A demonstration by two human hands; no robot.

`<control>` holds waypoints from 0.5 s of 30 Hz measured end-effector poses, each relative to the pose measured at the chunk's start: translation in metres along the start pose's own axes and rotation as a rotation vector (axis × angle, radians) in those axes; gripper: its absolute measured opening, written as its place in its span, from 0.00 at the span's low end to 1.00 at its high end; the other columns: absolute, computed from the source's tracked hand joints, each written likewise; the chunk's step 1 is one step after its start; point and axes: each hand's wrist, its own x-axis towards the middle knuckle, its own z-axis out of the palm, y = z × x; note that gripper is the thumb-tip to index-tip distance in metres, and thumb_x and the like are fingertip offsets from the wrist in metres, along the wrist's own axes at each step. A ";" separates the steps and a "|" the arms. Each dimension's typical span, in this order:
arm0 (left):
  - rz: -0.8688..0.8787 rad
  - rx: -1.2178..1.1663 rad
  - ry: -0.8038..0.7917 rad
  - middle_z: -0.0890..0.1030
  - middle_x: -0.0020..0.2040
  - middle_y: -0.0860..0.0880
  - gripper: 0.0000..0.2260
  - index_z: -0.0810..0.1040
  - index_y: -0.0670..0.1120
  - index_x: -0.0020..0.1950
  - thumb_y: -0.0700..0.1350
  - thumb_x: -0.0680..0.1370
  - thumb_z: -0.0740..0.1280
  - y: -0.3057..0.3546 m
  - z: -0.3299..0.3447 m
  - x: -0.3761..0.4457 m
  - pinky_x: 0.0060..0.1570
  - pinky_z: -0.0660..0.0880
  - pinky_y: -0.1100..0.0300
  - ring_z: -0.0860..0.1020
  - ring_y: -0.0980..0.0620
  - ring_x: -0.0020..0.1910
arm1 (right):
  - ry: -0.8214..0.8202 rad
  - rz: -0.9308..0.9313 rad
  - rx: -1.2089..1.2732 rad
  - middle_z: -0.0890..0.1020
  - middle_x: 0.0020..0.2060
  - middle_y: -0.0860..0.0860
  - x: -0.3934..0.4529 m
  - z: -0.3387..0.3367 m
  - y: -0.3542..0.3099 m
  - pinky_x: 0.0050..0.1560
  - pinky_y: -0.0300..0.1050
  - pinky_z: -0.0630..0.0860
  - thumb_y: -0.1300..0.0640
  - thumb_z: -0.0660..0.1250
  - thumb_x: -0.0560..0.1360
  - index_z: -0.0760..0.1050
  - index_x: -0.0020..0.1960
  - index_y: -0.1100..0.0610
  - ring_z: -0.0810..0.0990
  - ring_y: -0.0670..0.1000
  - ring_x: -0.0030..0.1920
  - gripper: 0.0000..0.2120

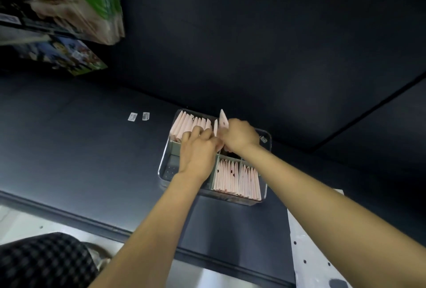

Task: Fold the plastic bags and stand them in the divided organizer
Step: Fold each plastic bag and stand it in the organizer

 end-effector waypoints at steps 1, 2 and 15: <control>-0.005 -0.011 -0.004 0.78 0.53 0.53 0.08 0.80 0.50 0.52 0.43 0.77 0.63 0.000 0.001 -0.001 0.49 0.59 0.56 0.69 0.48 0.55 | -0.015 -0.009 -0.014 0.82 0.42 0.55 -0.001 0.005 -0.004 0.42 0.48 0.77 0.50 0.54 0.79 0.75 0.49 0.57 0.81 0.55 0.42 0.15; -0.015 -0.014 -0.008 0.78 0.54 0.53 0.08 0.80 0.50 0.52 0.43 0.77 0.63 -0.001 0.001 -0.002 0.50 0.59 0.56 0.69 0.48 0.55 | -0.038 -0.010 -0.008 0.82 0.42 0.55 -0.002 0.009 -0.006 0.42 0.48 0.75 0.46 0.52 0.80 0.75 0.47 0.56 0.80 0.55 0.43 0.18; -0.102 -0.204 0.088 0.79 0.57 0.48 0.13 0.76 0.48 0.63 0.43 0.79 0.62 -0.001 0.002 -0.018 0.57 0.64 0.54 0.72 0.46 0.57 | -0.107 0.061 0.485 0.79 0.24 0.48 -0.005 0.029 0.027 0.43 0.44 0.78 0.41 0.60 0.77 0.74 0.30 0.54 0.79 0.46 0.29 0.23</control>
